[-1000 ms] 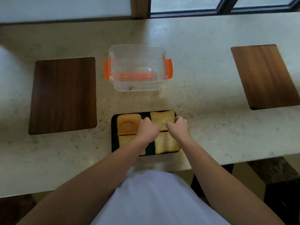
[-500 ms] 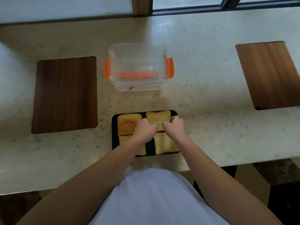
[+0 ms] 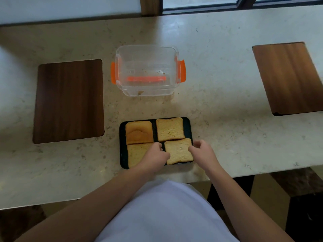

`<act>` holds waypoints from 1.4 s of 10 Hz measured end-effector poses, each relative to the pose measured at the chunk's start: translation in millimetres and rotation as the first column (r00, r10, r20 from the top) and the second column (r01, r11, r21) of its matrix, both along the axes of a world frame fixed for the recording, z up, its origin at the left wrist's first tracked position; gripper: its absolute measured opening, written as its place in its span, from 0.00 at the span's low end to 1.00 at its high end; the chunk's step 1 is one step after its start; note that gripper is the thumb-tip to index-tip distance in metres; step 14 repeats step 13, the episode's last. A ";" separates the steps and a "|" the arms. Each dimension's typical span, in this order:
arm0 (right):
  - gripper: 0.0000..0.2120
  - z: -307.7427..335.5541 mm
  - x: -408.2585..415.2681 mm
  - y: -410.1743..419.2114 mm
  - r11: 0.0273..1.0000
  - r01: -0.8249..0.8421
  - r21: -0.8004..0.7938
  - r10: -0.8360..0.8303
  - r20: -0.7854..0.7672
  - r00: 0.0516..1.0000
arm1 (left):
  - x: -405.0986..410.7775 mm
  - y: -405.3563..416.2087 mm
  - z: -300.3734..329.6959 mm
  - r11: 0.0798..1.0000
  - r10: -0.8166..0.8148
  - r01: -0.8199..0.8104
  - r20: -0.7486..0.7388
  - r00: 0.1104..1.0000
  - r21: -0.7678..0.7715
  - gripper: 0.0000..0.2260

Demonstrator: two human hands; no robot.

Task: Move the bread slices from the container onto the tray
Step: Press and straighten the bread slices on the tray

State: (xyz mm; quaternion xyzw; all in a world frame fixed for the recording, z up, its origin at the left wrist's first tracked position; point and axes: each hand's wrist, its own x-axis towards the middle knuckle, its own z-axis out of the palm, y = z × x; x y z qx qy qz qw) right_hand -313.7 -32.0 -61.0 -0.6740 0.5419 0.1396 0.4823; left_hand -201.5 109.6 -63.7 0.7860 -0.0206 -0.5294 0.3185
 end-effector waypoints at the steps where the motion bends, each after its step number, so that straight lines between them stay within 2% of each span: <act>1: 0.18 -3.9 -0.9 8.8 1.000 0.000 -0.001 0.000 0.016 1.000 | -0.7 -1.3 -3.6 0.999 0.017 -0.016 -0.034 0.999 0.033 0.30; 2: 0.16 -4.3 2.9 12.5 1.000 0.014 -0.024 -0.014 0.000 1.000 | -1.7 -2.9 -5.0 0.998 0.013 -0.009 -0.063 0.998 0.065 0.31; 4: 0.24 -2.1 9.2 14.2 1.000 0.002 -0.001 -0.002 -0.074 0.997 | -2.1 -7.7 -5.4 0.998 -0.015 0.019 -0.056 0.998 0.066 0.31; 5: 0.13 2.6 11.0 14.2 1.000 -0.002 0.025 0.003 -0.042 0.999 | -2.0 -7.4 -5.0 0.998 -0.008 0.012 -0.062 0.998 0.064 0.29; 6: 0.08 4.2 11.4 14.5 0.998 -0.043 0.042 0.044 -0.015 0.999 | -1.6 -3.9 -6.2 0.998 0.017 -0.012 -0.082 0.996 0.062 0.28; 8: 0.14 1.1 14.5 17.2 0.996 -0.071 0.044 0.070 0.033 0.997 | 1.4 -0.9 -6.6 0.997 0.029 -0.024 -0.065 0.997 0.072 0.23; 11: 0.13 0.9 15.3 14.5 0.995 -0.083 0.056 0.081 0.038 0.996 | 5.8 -2.7 -6.2 0.992 -0.079 0.080 -0.020 0.997 0.102 0.10; 12: 0.14 1.5 14.1 11.5 0.991 -0.124 0.057 0.123 0.020 0.992 | 6.2 1.5 -8.6 0.988 -0.109 0.107 0.012 0.994 0.113 0.09; 13: 0.07 8.0 20.0 4.9 0.981 -0.191 0.029 0.191 -0.008 0.982 | 7.3 7.2 -4.8 0.990 -0.126 0.116 0.125 0.984 0.085 0.21; 14: 0.07 8.0 20.0 4.9 0.981 -0.191 0.029 0.191 -0.008 0.982 | 7.3 7.2 -4.8 0.990 -0.126 0.116 0.125 0.984 0.085 0.21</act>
